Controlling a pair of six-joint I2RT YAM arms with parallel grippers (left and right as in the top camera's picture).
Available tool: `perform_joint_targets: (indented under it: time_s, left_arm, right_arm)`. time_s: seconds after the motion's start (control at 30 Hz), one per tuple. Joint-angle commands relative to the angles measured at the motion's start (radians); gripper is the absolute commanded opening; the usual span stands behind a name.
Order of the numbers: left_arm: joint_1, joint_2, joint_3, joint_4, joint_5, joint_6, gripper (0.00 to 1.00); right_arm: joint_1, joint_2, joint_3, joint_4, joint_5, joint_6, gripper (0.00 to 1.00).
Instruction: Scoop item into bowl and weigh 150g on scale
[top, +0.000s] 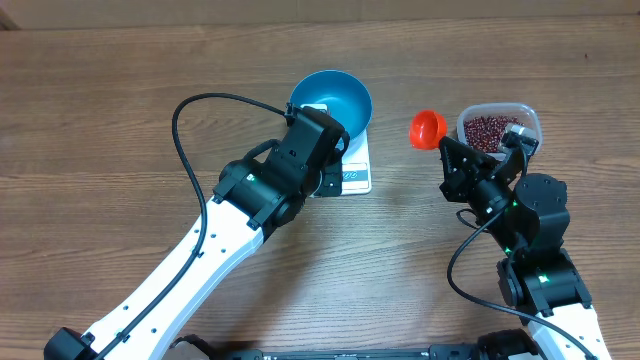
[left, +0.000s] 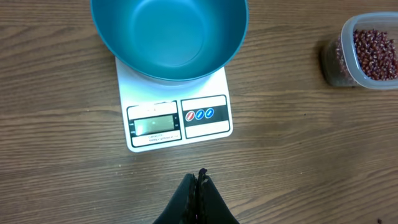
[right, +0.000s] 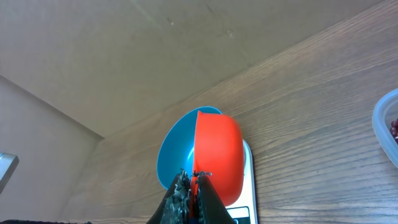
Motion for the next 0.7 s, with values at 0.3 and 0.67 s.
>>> perform_joint_targets:
  time_s: [0.3, 0.67]
  left_arm:
    - [-0.016, 0.025, -0.011, 0.137, -0.028, 0.053, 0.04]
    - [-0.057, 0.128, -0.013, 0.22, -0.021, 0.179, 0.04]
  right_arm:
    - [-0.004, -0.013, 0.026, 0.0, 0.014, -0.005, 0.04]
    - [-0.004, -0.013, 0.026, -0.002, 0.026, -0.005, 0.04]
